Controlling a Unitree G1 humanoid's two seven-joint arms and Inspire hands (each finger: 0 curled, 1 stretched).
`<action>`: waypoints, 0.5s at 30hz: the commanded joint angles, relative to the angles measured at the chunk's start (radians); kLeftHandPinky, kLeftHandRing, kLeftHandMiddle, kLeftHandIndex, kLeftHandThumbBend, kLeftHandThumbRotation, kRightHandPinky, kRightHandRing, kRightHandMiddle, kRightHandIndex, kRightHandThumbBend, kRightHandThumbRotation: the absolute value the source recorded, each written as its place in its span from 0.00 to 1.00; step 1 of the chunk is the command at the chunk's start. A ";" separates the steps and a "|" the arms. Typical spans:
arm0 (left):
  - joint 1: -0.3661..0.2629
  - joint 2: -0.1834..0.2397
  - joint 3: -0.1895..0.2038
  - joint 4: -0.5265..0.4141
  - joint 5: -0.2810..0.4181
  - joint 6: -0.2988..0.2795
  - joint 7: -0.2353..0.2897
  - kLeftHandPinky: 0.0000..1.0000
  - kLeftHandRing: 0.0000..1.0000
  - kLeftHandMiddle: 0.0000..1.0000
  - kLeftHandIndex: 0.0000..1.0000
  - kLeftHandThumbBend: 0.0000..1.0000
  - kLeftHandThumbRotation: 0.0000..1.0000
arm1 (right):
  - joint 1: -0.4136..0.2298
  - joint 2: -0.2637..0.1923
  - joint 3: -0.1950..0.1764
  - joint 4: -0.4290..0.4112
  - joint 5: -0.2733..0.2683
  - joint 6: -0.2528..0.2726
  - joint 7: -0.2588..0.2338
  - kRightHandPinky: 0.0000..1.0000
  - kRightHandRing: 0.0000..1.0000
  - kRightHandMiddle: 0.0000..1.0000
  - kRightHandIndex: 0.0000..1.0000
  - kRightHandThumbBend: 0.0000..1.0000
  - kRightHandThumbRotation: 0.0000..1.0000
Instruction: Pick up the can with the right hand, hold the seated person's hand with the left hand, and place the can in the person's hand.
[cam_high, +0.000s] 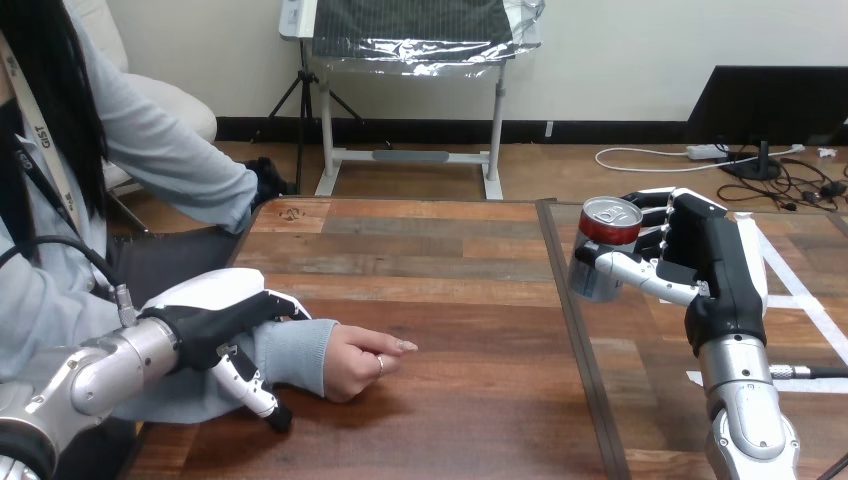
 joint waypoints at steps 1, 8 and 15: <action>-0.074 0.016 -0.001 -0.039 -0.008 -0.014 0.027 0.31 0.37 0.43 0.69 1.00 0.19 | -0.086 -0.012 -0.013 -0.056 0.019 -0.040 0.003 0.30 0.35 0.43 0.49 0.70 0.00; -0.072 0.016 -0.008 -0.057 0.001 -0.008 0.030 0.47 0.52 0.56 0.64 1.00 0.20 | -0.082 -0.009 -0.007 -0.061 0.008 -0.040 -0.007 0.30 0.36 0.43 0.49 0.70 0.00; -0.066 0.009 -0.005 -0.062 -0.008 0.004 0.014 0.49 0.52 0.55 0.59 1.00 0.18 | -0.080 -0.004 -0.003 -0.062 0.004 -0.039 -0.012 0.30 0.36 0.43 0.49 0.70 0.00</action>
